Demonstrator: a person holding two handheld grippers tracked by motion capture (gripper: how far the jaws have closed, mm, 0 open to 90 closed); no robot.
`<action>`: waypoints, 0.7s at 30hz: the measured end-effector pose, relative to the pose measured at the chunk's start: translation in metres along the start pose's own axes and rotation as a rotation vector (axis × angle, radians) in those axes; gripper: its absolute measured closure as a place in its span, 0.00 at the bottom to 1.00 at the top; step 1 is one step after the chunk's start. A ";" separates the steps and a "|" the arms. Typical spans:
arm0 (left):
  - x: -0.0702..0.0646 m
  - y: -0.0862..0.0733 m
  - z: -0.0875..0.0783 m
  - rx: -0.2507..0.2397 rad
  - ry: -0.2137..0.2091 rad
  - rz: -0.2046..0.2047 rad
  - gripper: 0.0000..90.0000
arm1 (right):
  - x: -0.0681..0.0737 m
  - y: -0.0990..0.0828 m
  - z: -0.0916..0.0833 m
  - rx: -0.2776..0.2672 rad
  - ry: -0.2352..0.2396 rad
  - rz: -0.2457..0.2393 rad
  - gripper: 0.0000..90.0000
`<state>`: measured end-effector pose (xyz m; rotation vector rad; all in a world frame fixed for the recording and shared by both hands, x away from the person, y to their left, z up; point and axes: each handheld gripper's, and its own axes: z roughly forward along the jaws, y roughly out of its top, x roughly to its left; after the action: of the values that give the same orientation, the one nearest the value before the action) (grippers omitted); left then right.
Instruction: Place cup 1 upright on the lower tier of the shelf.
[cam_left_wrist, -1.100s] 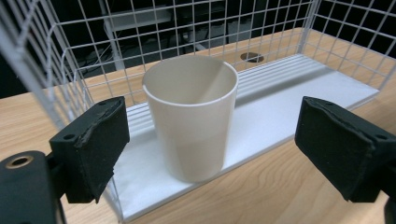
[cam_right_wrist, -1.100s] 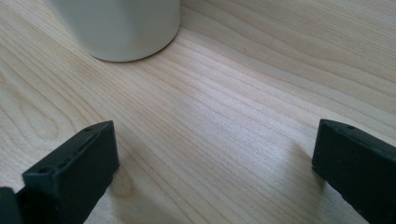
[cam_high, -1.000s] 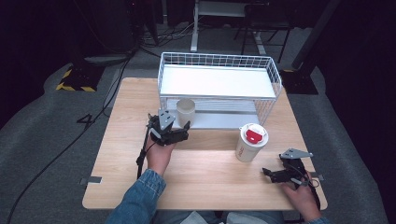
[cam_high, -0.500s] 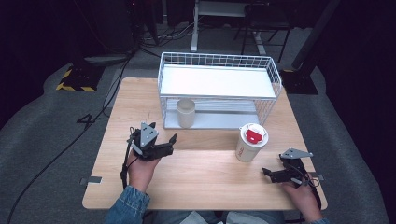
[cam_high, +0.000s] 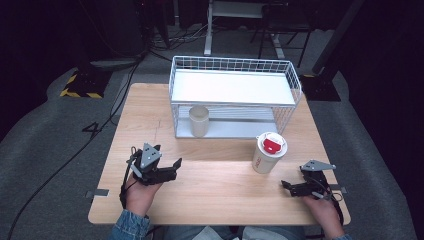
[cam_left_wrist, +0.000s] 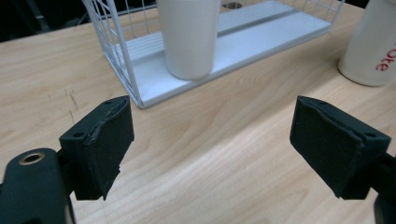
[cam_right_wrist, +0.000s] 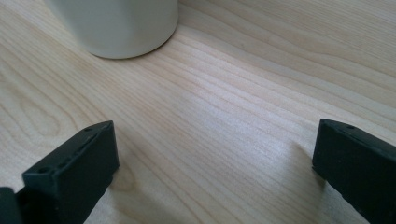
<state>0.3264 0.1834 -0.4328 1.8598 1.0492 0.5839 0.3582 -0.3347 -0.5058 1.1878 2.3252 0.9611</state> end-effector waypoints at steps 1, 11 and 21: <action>0.000 -0.002 -0.001 0.008 -0.004 0.004 0.16 | 0.000 0.000 0.000 0.000 0.002 0.000 0.00; 0.007 -0.027 -0.007 0.105 -0.012 0.019 0.16 | 0.000 -0.001 -0.001 -0.001 0.016 -0.014 0.00; 0.017 -0.050 -0.005 0.213 -0.021 0.024 0.16 | 0.002 0.000 -0.003 -0.007 0.006 -0.014 0.03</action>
<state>0.3105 0.2117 -0.4745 2.0615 1.1122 0.4800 0.3550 -0.3339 -0.5032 1.1653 2.3297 0.9683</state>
